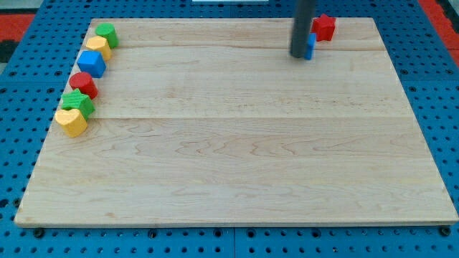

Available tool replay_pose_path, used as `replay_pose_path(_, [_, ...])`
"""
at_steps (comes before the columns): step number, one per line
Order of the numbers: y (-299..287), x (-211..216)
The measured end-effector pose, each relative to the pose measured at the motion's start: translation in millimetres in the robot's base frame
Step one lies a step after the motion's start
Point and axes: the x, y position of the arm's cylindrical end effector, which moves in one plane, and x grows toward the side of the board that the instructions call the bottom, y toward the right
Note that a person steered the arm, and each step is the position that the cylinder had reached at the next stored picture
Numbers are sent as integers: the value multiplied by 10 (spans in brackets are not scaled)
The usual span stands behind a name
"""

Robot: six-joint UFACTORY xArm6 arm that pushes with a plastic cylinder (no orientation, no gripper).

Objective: Separate the yellow heart from the green star

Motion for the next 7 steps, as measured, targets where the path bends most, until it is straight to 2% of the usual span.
replay_pose_path(1, [198,91])
replay_pose_path(2, [228,-140])
replay_pose_path(3, [29,270])
replay_pose_path(4, [-598,1067])
replay_pose_path(7, [-617,1210])
